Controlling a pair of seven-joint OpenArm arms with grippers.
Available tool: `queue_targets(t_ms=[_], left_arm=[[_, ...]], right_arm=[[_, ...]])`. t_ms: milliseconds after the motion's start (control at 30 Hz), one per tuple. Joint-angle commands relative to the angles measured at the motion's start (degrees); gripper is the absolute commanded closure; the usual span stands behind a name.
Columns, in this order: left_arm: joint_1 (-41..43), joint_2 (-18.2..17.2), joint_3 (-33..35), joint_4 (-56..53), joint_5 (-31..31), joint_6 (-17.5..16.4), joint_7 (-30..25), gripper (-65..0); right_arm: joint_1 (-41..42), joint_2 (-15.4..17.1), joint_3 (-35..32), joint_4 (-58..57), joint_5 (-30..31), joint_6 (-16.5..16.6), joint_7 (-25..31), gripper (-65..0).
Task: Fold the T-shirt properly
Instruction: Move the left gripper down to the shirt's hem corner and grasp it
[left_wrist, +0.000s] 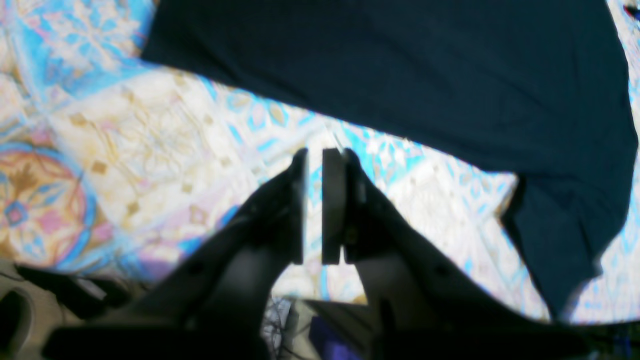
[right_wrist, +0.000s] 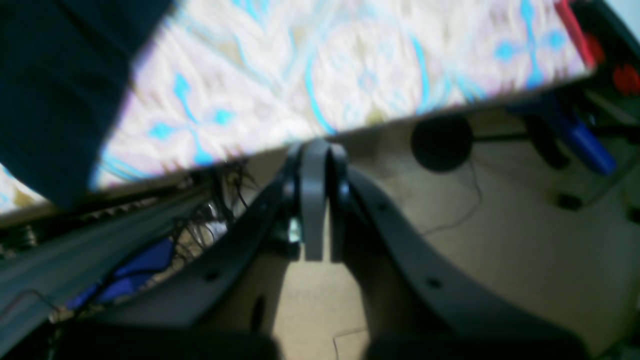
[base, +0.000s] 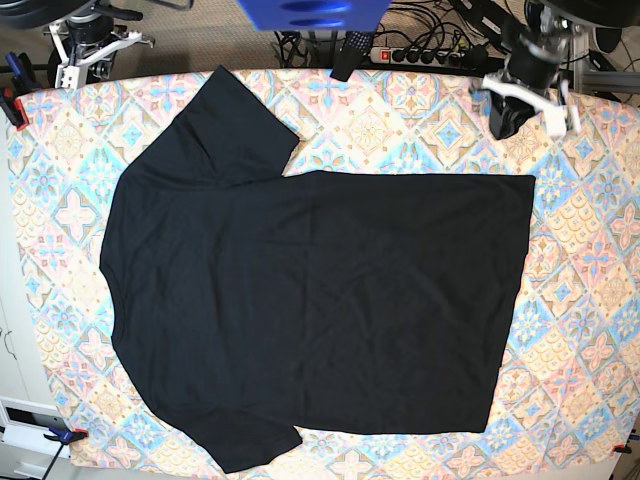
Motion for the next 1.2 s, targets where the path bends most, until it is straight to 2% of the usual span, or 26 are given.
queue_targets(t_ms=[0, 100, 267, 367, 500, 733, 967, 1167], left_arm=[[-0.82, 0.70, -2.47, -0.31, -2.43, -0.01, 0.74, -2.9], [-6.01, 4.74, -8.01, -3.21, -8.76, -0.19, 7.33, -8.2], [-13.66, 8.78, -14.87, -8.49, -12.90, -0.10, 19.90, -25.3], [-16.74, 10.54, -18.82, -12.44, -14.13, -0.19, 24.03, -28.6], [-19.11, 11.42, -21.55, -17.10, -17.47, -0.19, 25.18, -28.7], [-23.94, 11.42, -21.81, -28.18, -21.95, -0.27, 25.18, -28.7], [-28.60, 11.51, -21.55, -31.17, -21.51, -0.27, 24.91, -28.7], [-33.53, 12.56, -21.46, -40.05, -21.60, -0.27, 25.18, -28.6]], right_arm=[[-0.41, 0.46, 0.40, 0.76, -0.01, -0.16, 0.07, 0.0], [1.26, 0.46, 0.40, 0.76, 0.08, -0.16, -2.65, 0.0], [2.85, 0.19, 0.40, 1.20, 0.08, -0.16, -5.20, 0.0], [3.46, 0.19, 0.31, 1.20, 0.08, -0.16, -5.20, 0.0], [3.81, 0.19, 0.31, 1.20, 0.17, -0.16, -5.20, 0.0], [3.90, 0.19, 0.31, 1.46, 0.17, -0.16, -5.20, 0.0], [3.90, 0.10, 0.31, 1.55, 0.17, -0.16, -5.20, 0.0], [3.90, 0.10, 0.31, 1.55, 0.17, -0.16, -5.20, 0.0]])
